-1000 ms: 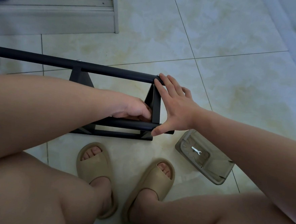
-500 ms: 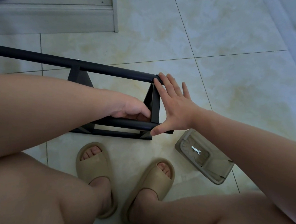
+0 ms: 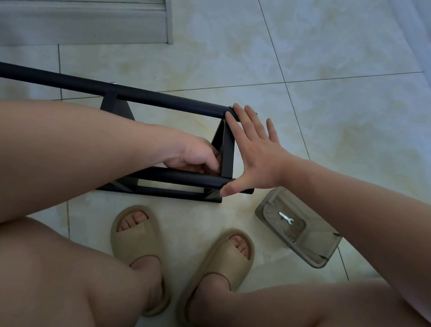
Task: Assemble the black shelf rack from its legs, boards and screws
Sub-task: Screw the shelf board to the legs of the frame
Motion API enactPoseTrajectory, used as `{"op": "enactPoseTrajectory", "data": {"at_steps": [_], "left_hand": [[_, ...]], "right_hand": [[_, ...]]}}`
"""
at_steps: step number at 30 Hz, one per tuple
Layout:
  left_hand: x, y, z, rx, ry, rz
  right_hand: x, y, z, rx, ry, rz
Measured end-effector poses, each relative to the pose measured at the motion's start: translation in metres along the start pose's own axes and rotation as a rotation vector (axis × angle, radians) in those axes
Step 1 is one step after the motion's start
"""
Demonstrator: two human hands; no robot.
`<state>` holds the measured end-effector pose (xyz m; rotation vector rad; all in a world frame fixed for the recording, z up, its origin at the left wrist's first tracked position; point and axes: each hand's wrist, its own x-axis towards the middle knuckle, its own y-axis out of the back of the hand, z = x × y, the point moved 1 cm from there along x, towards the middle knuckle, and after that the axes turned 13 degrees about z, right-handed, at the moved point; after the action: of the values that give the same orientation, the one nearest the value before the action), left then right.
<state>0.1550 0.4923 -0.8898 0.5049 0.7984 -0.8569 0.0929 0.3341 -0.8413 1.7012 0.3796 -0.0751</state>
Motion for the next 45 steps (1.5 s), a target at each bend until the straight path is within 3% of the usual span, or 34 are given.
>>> {"op": "enactPoseTrajectory", "data": {"at_steps": [12, 30, 37, 45], "left_hand": [[0.002, 0.001, -0.003, 0.017, 0.105, -0.099], [0.007, -0.001, -0.008, -0.069, -0.042, -0.031], [0.006, 0.003, -0.008, 0.014, 0.093, -0.131], [0.011, 0.006, 0.002, 0.041, 0.111, -0.098]], "right_hand": [[0.0, 0.001, -0.001, 0.004, 0.02, 0.006], [0.0, -0.002, 0.001, 0.008, 0.026, 0.019], [0.0, -0.001, 0.001, 0.011, 0.026, 0.017], [0.0, -0.001, -0.001, -0.003, 0.026, 0.013]]}}
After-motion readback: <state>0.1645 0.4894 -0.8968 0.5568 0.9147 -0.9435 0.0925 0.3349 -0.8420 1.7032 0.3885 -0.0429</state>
